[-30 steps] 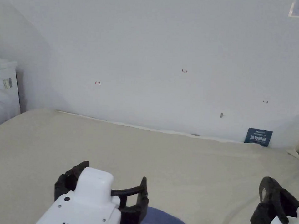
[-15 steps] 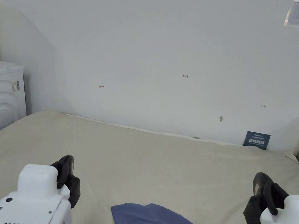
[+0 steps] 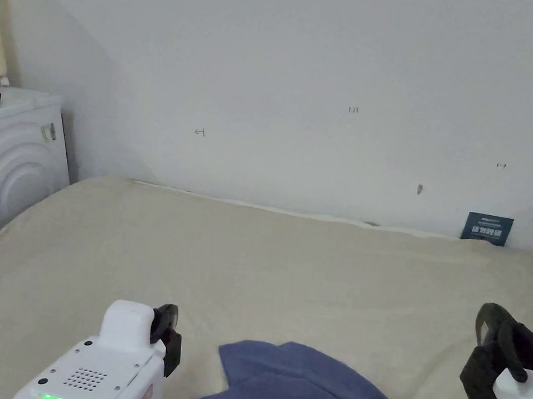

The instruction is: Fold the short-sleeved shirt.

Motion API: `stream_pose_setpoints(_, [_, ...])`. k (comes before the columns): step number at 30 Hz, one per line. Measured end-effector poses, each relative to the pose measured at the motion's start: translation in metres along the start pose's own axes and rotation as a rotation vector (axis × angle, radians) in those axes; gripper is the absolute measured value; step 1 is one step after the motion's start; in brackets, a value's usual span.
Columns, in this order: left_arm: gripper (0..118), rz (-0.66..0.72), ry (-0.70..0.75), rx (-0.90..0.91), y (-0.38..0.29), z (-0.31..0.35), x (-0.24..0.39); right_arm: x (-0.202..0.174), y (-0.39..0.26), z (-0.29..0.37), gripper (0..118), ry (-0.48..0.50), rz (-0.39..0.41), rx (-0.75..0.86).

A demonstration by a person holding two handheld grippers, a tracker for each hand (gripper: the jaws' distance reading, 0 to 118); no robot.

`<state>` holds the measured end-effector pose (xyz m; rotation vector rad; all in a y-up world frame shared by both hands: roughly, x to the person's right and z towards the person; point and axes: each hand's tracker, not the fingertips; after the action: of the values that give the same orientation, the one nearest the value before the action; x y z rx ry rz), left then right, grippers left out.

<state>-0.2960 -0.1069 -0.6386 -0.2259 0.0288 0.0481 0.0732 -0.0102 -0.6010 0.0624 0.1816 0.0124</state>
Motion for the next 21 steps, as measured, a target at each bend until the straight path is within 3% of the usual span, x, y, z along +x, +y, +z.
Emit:
stream_pose_setpoints(1, [29,-0.044,0.013,-0.065,-0.015,-0.020,-0.002,0.001,-0.003,-0.003,0,-0.001,0.004,-0.007])
stream_pose_setpoints(3, [108,-0.086,0.014,-0.214,-0.038,-0.057,-0.007,0.004,-0.008,-0.009,0,0.008,0.006,-0.032])
stream_pose_setpoints(4, [118,-0.096,0.006,-0.301,-0.052,-0.079,-0.009,0.006,-0.012,-0.012,0,0.010,0.007,-0.044])
stream_pose_setpoints(6, [118,-0.080,-0.009,-0.326,-0.071,-0.106,-0.011,0.008,-0.019,-0.017,0,0.001,0.011,-0.058])
stream_pose_setpoints(11, [118,-0.136,0.019,-0.587,-0.130,-0.172,-0.015,0.021,-0.033,-0.027,0,-0.014,0.023,-0.114])
stream_pose_setpoints(13, [118,-0.177,0.022,-0.603,-0.149,-0.184,-0.009,0.027,-0.038,-0.028,0,-0.028,0.028,-0.125])
stream_pose_setpoints(17, [117,-0.129,-0.022,-0.635,-0.189,-0.199,0.006,0.036,-0.049,-0.033,0,-0.046,0.026,-0.152])
stream_pose_setpoints(18, [114,-0.130,-0.034,-0.715,-0.199,-0.199,0.010,0.037,-0.053,-0.034,0,-0.050,0.032,-0.172])
stream_pose_setpoints(20, [109,-0.113,0.014,-0.605,-0.194,-0.186,0.013,0.038,-0.059,-0.034,0,-0.055,0.043,-0.192])
stream_pose_setpoints(21, [99,-0.099,-0.019,-0.647,-0.191,-0.183,0.016,0.039,-0.062,-0.034,0,-0.060,0.045,-0.197])
